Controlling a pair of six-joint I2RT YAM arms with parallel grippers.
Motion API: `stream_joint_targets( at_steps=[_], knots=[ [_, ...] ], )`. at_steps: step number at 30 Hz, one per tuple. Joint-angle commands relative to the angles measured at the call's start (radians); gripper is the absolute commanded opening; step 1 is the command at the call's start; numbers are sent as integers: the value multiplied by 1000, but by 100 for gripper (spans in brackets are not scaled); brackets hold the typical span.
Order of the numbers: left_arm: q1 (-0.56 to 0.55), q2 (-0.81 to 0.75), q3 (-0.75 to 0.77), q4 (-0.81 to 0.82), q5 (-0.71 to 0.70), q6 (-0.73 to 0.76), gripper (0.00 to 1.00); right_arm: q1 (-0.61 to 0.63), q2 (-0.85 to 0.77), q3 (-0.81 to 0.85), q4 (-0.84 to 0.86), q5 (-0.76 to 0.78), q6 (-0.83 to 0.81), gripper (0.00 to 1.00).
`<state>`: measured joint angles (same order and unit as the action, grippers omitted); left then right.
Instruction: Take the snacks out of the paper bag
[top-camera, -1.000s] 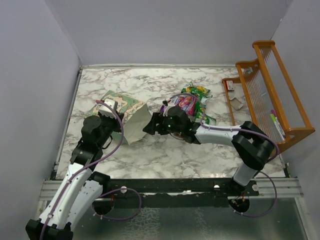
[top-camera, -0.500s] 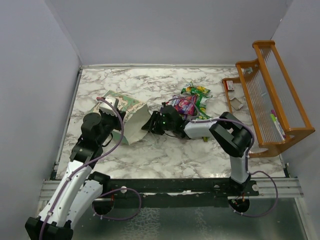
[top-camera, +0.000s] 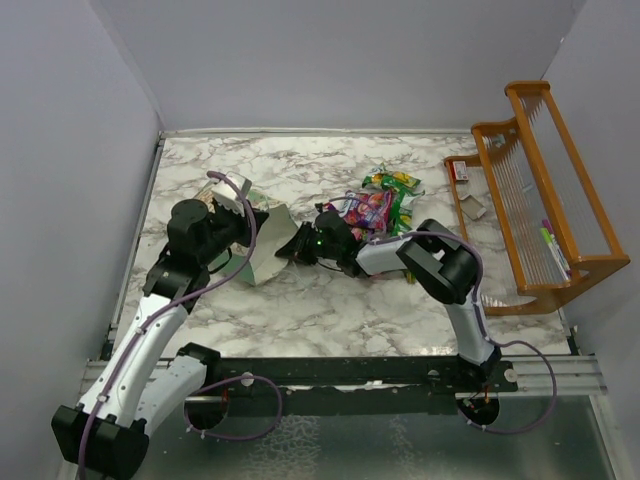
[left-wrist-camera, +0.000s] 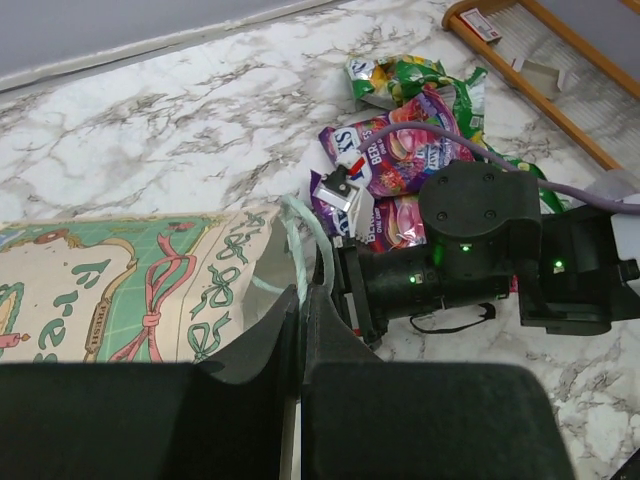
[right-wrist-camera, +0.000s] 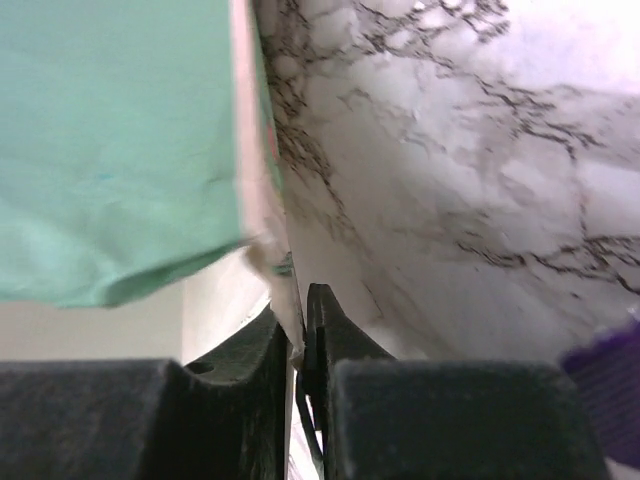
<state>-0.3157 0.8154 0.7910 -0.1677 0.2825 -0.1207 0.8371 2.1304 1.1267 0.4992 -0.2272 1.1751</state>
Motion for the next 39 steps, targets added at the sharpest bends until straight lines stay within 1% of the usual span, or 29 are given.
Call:
stream_joint_targets(
  at_steps=[1,3,9,13,17,19,21,25,27,28,33,36,39],
  knots=[
    [-2,31,58,27,111,10,0,11,47,37,149,8,60,8],
    [-3,50,74,34,135,21,0,15,70,49,187,12,76,6],
    [-27,123,135,7,197,65,0,26,147,137,263,26,86,6],
    [-57,121,137,4,201,92,0,26,187,189,291,26,75,6],
    [-67,111,126,21,243,105,0,26,203,182,356,20,70,7],
    [-70,109,114,27,207,69,0,25,203,164,364,10,62,10],
    [-70,86,69,31,126,8,0,25,171,115,354,19,10,16],
    [-70,-7,-61,15,-8,-83,0,4,90,2,283,26,-141,31],
    [-69,-50,-97,0,-38,-120,0,-18,38,-64,266,20,-229,38],
    [-70,-65,-107,-7,-41,-131,0,-33,-3,-86,223,10,-283,41],
    [-69,-84,-89,-28,-46,-165,0,-56,-200,-114,-10,-12,-557,51],
    [-70,-62,-65,-45,-120,-187,0,-56,-307,-135,-93,-24,-666,60],
    [-69,-47,-51,-54,-174,-209,0,-56,-376,-125,-210,-29,-785,62]
  ],
)
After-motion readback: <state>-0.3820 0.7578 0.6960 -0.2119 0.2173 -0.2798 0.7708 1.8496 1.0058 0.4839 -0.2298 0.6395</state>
